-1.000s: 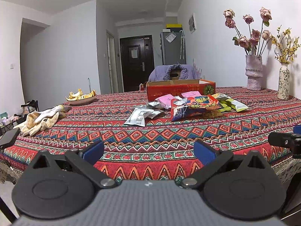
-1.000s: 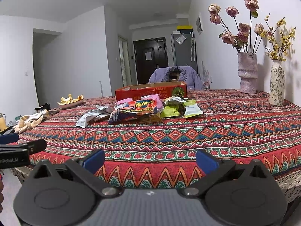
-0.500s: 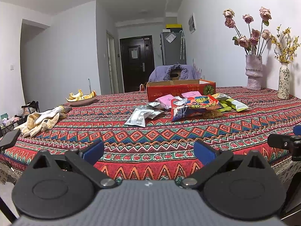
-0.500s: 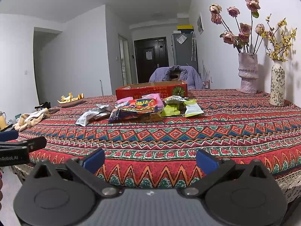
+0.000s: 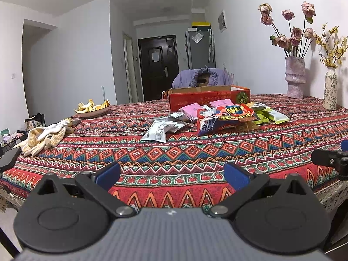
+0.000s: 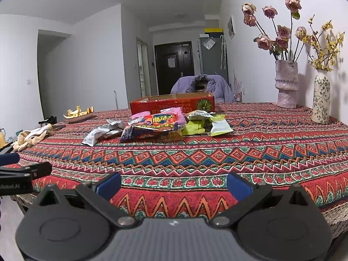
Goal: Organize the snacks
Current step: 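Grasp the red-blue spicy strip bag with the left gripper while the right grasps a pumpkin-seed crisp packet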
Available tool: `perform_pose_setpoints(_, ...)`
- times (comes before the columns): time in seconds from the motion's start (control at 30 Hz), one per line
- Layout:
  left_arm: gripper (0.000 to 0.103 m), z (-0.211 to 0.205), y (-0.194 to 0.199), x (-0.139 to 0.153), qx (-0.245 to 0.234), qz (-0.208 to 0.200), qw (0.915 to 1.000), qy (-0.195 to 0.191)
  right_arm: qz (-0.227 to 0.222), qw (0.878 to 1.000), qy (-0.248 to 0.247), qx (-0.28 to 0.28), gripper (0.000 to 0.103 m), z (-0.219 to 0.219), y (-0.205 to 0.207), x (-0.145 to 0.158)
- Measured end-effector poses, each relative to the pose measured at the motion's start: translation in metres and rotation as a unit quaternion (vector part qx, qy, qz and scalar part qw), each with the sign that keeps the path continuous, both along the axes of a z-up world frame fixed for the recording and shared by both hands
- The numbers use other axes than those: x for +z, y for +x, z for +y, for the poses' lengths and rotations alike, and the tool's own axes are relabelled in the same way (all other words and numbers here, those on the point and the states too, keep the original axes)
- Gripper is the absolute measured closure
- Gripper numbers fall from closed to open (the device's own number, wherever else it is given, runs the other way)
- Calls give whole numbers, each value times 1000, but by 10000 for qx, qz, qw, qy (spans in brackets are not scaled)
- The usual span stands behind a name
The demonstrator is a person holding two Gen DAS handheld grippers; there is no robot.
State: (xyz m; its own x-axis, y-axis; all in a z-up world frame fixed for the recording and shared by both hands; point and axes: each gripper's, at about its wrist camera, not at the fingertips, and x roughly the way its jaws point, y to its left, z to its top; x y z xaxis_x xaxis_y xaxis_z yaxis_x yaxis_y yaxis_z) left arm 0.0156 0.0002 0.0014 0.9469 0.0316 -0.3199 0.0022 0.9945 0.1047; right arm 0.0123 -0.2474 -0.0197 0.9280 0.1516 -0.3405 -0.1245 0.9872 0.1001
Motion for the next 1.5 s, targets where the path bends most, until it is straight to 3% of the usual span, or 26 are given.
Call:
perform_pose_setpoints(0.27,0,-5,36,6,-54,317,9995,-25,191,9998,58,-16,0,-10,31,5)
perform_pose_setpoints(0.63,0,-14,120,33,-295,501,9983,100,503,9986,147,23,0,-19,119,29)
perform_pose_setpoints(0.77,10,-18,161,38,-600,686,9957,-154,593,9981,125,121,2,-15,160,35)
perform_pose_setpoints(0.97,28,-17,228,32,-1051,1224,9840,-762,932,9937,467,402,22,-12,221,34)
perform_pose_setpoints(1.13,41,-12,270,23,-1320,1715,9676,-1298,1153,9884,760,629,51,-4,255,27)
perform_pose_setpoints(1.23,39,-7,285,18,-1401,1876,9600,-1535,1195,9881,740,632,55,2,269,24)
perform_pose_setpoints(1.3,24,-6,289,17,-1456,1843,9593,-1569,1212,9878,752,633,58,3,274,22)
perform_pose_setpoints(1.37,22,-12,289,18,-1670,1757,9592,-1455,1196,9874,788,678,66,2,276,22)
perform_pose_setpoints(1.43,22,-18,287,18,-1934,1736,9555,-1397,1214,9859,826,797,82,2,278,21)
perform_pose_setpoints(1.5,22,-25,281,19,-1979,1800,9558,-1223,1231,9849,846,881,82,1,281,21)
